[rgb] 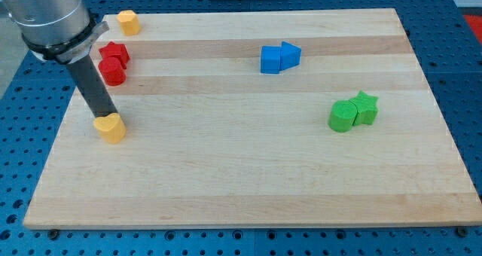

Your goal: Push the yellow heart up

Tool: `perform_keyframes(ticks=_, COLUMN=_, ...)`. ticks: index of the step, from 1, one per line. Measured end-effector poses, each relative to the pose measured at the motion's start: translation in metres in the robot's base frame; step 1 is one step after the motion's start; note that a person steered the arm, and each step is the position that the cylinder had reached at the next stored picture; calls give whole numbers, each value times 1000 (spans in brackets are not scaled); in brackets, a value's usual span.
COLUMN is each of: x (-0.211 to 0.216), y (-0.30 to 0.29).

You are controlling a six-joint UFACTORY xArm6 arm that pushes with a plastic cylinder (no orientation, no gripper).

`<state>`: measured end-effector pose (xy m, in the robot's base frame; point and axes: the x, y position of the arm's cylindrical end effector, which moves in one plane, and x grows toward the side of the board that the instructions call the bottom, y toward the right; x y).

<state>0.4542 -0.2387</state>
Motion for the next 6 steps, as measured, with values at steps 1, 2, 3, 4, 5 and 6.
perform_keyframes(ticks=1, x=15, y=-42)
perform_keyframes(ticks=2, x=49, y=-49)
perform_keyframes(ticks=3, x=56, y=-6)
perform_keyframes(ticks=4, x=26, y=51)
perform_keyframes(ticks=5, x=-20, y=81)
perform_keyframes(ticks=6, x=-36, y=93)
